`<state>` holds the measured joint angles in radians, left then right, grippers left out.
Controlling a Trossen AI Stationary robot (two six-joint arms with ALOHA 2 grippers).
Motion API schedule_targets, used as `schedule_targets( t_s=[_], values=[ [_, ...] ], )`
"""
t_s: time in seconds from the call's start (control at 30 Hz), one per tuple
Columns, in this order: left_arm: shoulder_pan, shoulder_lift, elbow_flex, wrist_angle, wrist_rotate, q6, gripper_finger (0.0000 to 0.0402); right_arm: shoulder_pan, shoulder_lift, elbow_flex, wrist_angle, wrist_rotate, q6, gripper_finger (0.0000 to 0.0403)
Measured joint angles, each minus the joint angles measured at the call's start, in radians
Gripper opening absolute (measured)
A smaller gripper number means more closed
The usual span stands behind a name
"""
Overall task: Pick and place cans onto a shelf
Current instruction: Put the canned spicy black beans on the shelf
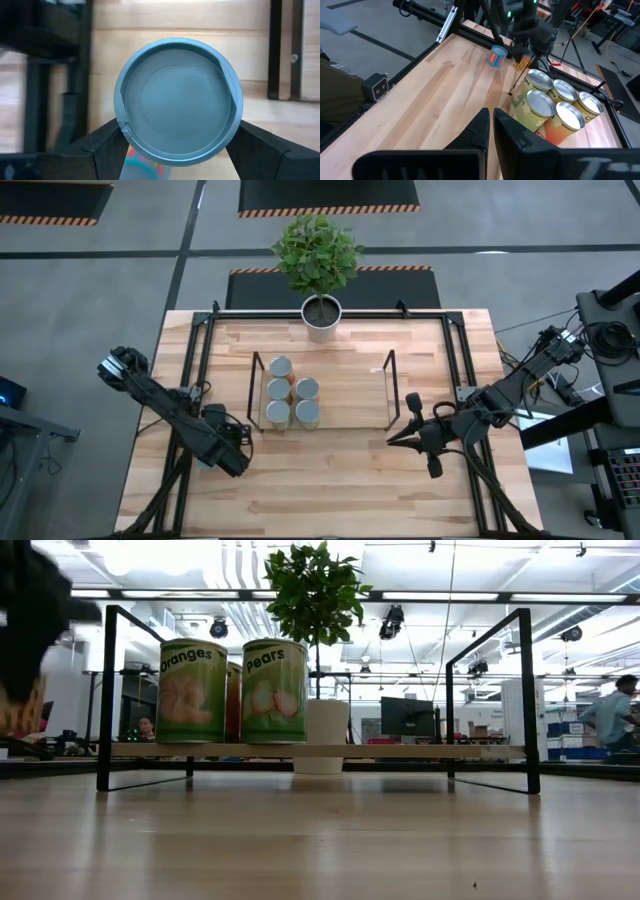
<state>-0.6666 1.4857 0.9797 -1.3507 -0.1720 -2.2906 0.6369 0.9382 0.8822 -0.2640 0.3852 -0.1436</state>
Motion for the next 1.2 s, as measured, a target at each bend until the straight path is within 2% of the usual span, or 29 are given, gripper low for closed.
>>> schedule_targets(
  t_s=[0.2,0.4,0.77,1.0,1.2],
  values=[
    [-0.014,0.0,0.196,-0.223,0.001,-0.003,0.0277,0.0,0.0,0.0,-0.016,0.0,0.013,0.0013],
    [-0.01,0.014,0.342,-0.22,-0.097,0.048,0.0277,0.0,-0.019,0.0,-0.032,0.0,0.018,0.0013],
    [-0.007,0.094,0.67,-0.222,-0.118,0.215,0.0277,0.0,-0.046,-0.001,-0.054,0.001,0.039,0.0013],
    [0.026,0.208,0.905,-0.22,-0.37,0.411,0.0277,0.0,-0.047,-0.003,-0.069,0.001,0.041,0.0013],
    [0.123,0.36,1.1,-0.22,-0.395,0.621,0.0277,0.0,-0.05,-0.003,-0.084,0.001,0.051,0.0013]
  ],
)
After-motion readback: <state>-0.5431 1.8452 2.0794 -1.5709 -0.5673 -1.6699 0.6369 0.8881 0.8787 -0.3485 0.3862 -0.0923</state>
